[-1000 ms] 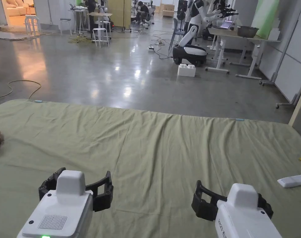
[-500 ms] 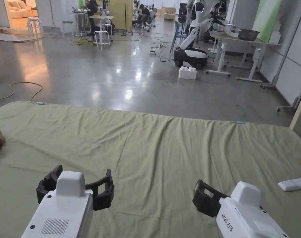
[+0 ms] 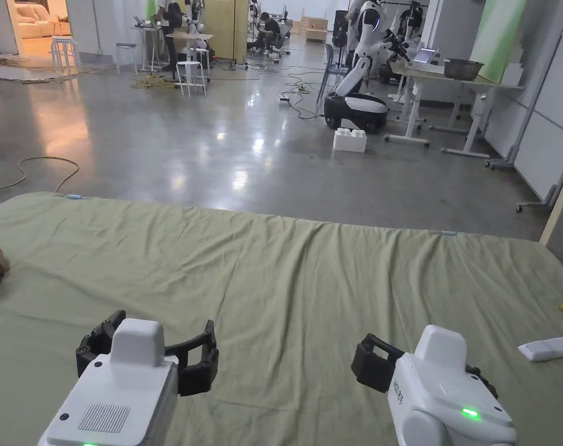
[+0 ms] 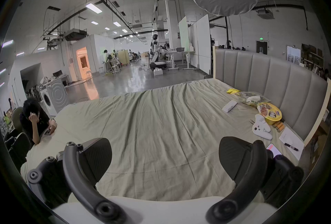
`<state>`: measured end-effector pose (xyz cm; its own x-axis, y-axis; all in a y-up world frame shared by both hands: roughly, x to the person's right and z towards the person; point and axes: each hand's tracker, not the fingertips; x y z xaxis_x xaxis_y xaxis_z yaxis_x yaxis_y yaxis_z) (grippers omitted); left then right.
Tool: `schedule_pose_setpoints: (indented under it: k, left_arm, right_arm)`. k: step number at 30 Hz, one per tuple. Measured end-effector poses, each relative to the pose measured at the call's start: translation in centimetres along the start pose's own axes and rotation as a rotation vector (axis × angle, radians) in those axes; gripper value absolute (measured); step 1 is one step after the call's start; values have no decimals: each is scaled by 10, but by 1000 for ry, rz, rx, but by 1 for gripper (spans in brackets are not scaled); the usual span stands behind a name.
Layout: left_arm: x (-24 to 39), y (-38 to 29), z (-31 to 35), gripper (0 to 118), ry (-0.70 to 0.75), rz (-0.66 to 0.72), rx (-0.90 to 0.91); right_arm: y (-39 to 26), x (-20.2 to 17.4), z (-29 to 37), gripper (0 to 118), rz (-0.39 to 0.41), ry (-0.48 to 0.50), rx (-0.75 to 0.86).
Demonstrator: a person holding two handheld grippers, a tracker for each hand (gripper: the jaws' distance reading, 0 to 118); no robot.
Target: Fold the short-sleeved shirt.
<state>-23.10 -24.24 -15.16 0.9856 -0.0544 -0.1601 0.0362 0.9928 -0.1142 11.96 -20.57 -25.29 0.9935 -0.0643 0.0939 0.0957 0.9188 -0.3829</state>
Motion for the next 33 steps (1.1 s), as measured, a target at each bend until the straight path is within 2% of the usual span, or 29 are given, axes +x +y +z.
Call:
schedule_pose_setpoints:
  k: [4, 13, 23, 27, 29, 33]
  left_arm:
    - [-1, -1, -1, 108, 2, 12, 0]
    - [0, -2, -1, 108, 24, -15, -22]
    - [-6, -7, -3, 108, 19, 35, -40]
    - [-8, -9, -2, 108, 11, 23, -37]
    - [-9, -9, -2, 108, 9, 20, -39]
    - [-11, -8, -2, 108, 6, 29, -35]
  right_arm:
    - [0, 3, 0, 118, -27, 29, -18]
    - [1, 0, -1, 118, -8, 9, -19]
    - [-8, -2, -1, 118, 2, 9, 16]
    - [-12, 5, 2, 118, -25, 61, 67]
    - [-14, 6, 4, 118, -7, 82, 98]
    - [-14, -3, 6, 118, 64, 42, 125]
